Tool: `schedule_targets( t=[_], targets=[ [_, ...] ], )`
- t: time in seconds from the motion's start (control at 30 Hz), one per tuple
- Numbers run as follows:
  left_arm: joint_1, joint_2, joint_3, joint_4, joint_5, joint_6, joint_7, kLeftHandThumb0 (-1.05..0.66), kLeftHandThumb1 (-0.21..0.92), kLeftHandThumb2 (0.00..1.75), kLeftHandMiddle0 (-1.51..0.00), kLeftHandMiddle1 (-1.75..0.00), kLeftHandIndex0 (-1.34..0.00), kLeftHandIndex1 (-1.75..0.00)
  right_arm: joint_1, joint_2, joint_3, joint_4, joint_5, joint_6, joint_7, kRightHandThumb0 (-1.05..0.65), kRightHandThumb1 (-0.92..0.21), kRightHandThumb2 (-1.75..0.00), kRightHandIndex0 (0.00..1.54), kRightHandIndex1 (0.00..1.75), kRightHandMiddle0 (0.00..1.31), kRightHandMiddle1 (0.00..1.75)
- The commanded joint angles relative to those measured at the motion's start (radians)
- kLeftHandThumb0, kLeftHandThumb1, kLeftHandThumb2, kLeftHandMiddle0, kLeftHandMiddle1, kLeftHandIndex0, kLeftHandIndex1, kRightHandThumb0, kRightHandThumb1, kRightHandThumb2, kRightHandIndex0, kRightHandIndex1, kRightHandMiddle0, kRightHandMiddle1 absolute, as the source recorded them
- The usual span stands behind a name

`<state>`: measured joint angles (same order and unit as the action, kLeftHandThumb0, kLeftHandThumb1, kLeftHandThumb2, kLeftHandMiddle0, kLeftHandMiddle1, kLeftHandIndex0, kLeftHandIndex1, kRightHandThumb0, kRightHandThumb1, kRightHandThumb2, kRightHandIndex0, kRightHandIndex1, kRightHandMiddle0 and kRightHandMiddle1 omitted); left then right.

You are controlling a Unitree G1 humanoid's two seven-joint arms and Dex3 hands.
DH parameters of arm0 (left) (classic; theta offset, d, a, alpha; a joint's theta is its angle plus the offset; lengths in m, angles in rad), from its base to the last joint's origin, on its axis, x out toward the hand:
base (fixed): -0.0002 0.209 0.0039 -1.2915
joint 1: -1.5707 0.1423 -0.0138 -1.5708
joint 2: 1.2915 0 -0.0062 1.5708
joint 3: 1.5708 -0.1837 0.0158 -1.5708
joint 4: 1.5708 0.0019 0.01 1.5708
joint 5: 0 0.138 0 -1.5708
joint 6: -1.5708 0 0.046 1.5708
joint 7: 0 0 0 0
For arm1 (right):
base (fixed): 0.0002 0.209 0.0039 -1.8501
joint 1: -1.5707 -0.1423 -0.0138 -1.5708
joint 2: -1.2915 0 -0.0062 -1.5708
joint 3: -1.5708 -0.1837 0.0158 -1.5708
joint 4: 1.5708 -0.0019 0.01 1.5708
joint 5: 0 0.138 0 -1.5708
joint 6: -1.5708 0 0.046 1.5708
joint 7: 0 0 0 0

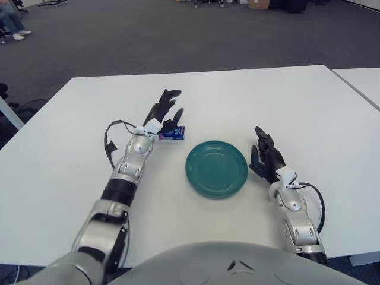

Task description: Put the gum into the plate.

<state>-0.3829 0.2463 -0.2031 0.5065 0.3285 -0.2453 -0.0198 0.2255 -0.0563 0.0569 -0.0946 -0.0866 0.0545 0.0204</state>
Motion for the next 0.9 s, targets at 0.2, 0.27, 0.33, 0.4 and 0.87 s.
schedule_targets(
  t=[0.2, 0.27, 0.33, 0.4, 0.87],
  targets=[
    [-0.228, 0.085, -0.199, 0.383, 0.249, -0.162, 0.014, -0.91, 0.92, 0.33, -0.39, -0.04, 0.00, -0.91, 0.027, 0.011, -0.003, 0.043, 0.009, 0.054, -0.002, -0.77, -0.92, -0.96, 0.06, 0.00, 0.00, 0.23],
    [-0.255, 0.080, -0.218, 0.440, 0.262, -0.183, 0.008, -0.93, 0.92, 0.26, -0.39, -0.03, -0.01, -0.91, 0.029, 0.012, -0.004, 0.041, 0.008, 0.056, -0.003, -0.77, -0.92, -0.95, 0.06, 0.00, 0.00, 0.23],
    [-0.278, 0.072, -0.236, 0.491, 0.276, -0.196, 0.006, -0.93, 0.92, 0.23, -0.37, -0.02, 0.00, -0.90, 0.031, 0.011, -0.005, 0.037, 0.005, 0.059, -0.005, -0.77, -0.92, -0.95, 0.06, 0.00, 0.00, 0.24],
    [-0.297, 0.062, -0.255, 0.538, 0.292, -0.203, 0.010, -0.95, 0.92, 0.19, -0.35, -0.01, 0.00, -0.87, 0.034, 0.009, -0.007, 0.034, 0.002, 0.060, -0.006, -0.77, -0.92, -0.95, 0.06, 0.00, 0.00, 0.24],
    [-0.356, 0.048, -0.377, 0.662, 0.395, -0.206, 0.004, -0.99, 0.92, 0.09, -0.22, 0.00, 0.00, -0.86, 0.044, 0.001, -0.020, 0.042, 0.003, 0.051, -0.010, -0.76, -0.92, -0.97, 0.05, 0.00, 0.00, 0.25]
  ],
)
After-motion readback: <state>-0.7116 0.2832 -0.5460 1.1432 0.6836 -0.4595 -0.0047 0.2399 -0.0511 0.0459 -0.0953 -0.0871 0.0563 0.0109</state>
